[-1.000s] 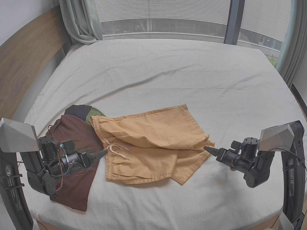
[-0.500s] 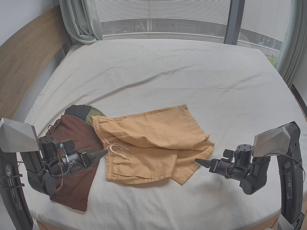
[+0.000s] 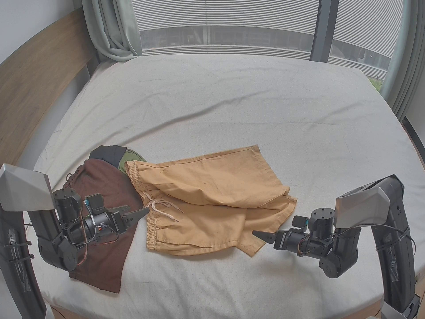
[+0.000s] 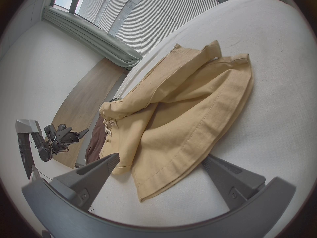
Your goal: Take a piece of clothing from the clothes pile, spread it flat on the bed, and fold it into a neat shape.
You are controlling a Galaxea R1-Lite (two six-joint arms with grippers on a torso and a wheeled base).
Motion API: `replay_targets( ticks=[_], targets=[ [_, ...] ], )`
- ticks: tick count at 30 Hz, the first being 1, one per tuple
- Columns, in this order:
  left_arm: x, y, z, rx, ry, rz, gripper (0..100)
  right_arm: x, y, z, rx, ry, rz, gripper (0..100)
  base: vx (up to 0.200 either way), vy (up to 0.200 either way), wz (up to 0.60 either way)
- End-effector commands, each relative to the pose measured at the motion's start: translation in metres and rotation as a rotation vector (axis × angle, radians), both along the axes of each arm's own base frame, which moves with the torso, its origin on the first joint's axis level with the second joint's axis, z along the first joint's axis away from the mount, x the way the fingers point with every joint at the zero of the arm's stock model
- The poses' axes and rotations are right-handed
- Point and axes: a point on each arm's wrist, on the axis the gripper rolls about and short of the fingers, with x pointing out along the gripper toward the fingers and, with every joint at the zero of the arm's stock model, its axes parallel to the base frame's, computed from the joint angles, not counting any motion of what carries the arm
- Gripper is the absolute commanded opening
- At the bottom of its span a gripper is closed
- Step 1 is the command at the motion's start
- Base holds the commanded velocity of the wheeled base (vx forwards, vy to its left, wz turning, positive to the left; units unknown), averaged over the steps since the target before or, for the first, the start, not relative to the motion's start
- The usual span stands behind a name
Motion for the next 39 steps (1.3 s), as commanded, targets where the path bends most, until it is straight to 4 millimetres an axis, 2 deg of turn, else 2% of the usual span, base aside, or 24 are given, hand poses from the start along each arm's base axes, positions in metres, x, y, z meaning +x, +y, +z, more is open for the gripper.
replay_targets(
  ticks=[1, 5, 6, 17, 19, 25, 31, 39],
  targets=[
    [0.001, 0.0, -0.002, 0.0, 0.005, 0.0, 100, -0.001, 0.003, -0.003, -0.003, 0.008, 0.009, 100, 0.0, 0.0, 0.0],
    [0.001, 0.0, -0.002, 0.0, 0.005, 0.002, 100, -0.004, 0.002, -0.003, -0.006, 0.017, 0.01, 100, 0.0, 0.0, 0.0],
    [0.001, 0.0, -0.002, 0.0, 0.005, 0.0, 100, -0.004, 0.003, -0.003, -0.005, 0.016, 0.013, 0, 0.0, 0.0, 0.0],
    [0.001, 0.0, -0.005, 0.002, 0.014, 0.001, 100, -0.007, -0.001, -0.004, -0.013, 0.03, 0.005, 0, 0.0, 0.0, 0.0],
    [0.001, 0.001, -0.005, 0.002, 0.015, 0.003, 100, -0.017, -0.009, 0.0, -0.02, 0.07, -0.005, 0, 0.0, 0.0, 0.0],
    [0.0, 0.0, -0.006, 0.002, 0.017, 0.001, 100, -0.027, -0.037, 0.009, -0.022, 0.111, -0.048, 0, 0.0, 0.0, 0.0],
    [0.0, 0.001, -0.006, 0.002, 0.018, 0.005, 100, -0.031, -0.059, 0.019, -0.006, 0.124, -0.078, 0, 0.0, 0.0, 0.0],
    [0.001, 0.001, -0.009, 0.002, 0.027, 0.003, 100, -0.036, -0.08, 0.017, -0.015, 0.142, -0.108, 0, 0.0, 0.0, 0.0]
  ],
)
